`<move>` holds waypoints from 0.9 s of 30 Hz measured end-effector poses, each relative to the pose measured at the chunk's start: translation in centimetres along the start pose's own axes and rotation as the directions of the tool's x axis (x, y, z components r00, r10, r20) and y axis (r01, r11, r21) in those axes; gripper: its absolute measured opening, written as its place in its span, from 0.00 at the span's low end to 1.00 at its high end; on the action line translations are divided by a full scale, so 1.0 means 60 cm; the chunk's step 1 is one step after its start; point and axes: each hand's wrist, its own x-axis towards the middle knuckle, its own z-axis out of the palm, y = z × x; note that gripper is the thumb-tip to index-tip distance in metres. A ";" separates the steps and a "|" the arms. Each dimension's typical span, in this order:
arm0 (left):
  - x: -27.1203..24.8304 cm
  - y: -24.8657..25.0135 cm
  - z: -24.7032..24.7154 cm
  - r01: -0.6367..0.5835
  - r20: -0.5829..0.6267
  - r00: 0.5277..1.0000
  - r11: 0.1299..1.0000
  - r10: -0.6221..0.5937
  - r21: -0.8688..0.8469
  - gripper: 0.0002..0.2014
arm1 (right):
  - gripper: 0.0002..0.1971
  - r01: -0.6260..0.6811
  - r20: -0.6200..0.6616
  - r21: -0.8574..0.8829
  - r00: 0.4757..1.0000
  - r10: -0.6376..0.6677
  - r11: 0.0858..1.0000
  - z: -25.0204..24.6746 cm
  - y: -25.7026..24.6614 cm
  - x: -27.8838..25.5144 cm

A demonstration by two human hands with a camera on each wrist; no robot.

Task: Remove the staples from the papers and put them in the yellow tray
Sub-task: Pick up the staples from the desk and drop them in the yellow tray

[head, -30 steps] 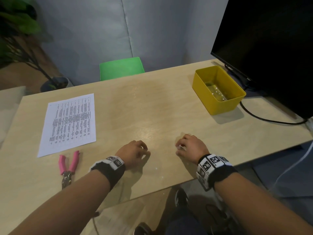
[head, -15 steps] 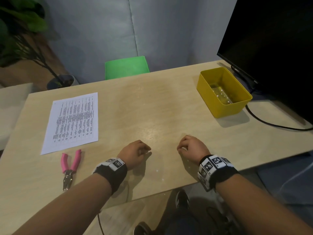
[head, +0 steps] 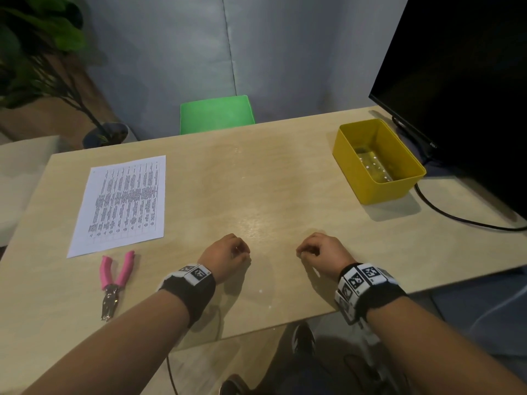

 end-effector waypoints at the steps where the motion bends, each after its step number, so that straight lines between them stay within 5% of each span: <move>1: 0.000 0.000 0.000 0.000 0.001 1.000 1.000 0.000 -0.002 0.07 | 0.07 0.003 0.006 -0.001 1.000 -0.003 1.000 0.000 0.001 0.001; 9: 0.002 -0.004 -0.002 -0.007 -0.008 1.000 1.000 0.007 -0.029 0.08 | 0.03 -0.028 -0.019 -0.044 0.999 0.027 0.999 0.006 0.002 0.012; 17: 0.008 0.014 -0.002 -0.018 -0.068 0.998 0.993 0.010 -0.119 0.07 | 0.04 -0.076 -0.039 0.157 0.996 0.083 0.985 -0.001 0.007 0.015; 27: 0.109 0.179 -0.050 -0.165 -0.173 0.978 0.930 0.112 -0.329 0.05 | 0.02 0.050 -0.290 0.328 0.956 0.050 0.943 -0.116 -0.048 0.040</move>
